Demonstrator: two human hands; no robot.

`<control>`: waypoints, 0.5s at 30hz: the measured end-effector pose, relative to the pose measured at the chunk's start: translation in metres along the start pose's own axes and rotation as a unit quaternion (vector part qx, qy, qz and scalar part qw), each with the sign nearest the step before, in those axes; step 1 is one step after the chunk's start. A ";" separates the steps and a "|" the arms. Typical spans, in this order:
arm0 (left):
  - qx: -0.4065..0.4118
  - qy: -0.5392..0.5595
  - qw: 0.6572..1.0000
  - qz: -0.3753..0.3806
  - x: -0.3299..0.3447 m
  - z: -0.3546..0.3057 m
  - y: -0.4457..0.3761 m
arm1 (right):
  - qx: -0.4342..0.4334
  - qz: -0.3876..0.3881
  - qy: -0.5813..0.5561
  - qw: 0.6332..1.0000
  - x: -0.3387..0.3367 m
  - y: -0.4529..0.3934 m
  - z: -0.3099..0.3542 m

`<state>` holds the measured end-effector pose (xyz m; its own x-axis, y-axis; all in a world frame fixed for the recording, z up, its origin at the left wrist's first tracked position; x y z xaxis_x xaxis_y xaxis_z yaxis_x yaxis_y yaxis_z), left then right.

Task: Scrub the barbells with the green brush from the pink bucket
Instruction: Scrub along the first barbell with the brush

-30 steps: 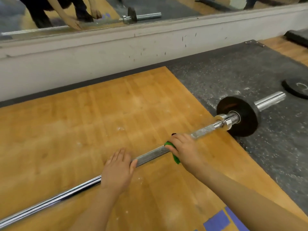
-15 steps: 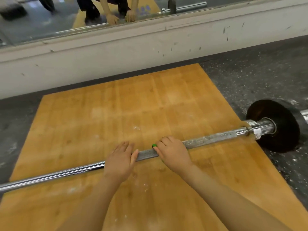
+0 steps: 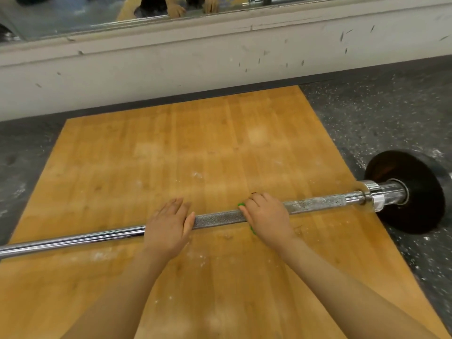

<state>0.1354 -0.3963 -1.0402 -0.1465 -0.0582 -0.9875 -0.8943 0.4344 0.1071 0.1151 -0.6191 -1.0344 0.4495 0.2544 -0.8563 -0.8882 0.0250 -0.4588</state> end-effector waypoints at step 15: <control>0.002 -0.002 1.000 0.003 -0.007 -0.013 0.001 | 0.035 0.028 0.010 0.999 -0.015 0.009 -0.040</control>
<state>0.1300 -0.4073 -1.0320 -0.1512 -0.0523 -0.9871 -0.8912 0.4392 0.1132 0.1040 -0.6613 -1.0353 0.4004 0.2383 -0.8848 -0.9160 0.0795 -0.3931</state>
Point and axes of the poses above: each hand's wrist, its own y-axis away from the middle knuckle, its own x-axis out of the palm, z = x × y, the point moved 6 cm from there along -y, towards the middle knuckle, and after that the axes turned 13 degrees about x, right-handed, at the moved point
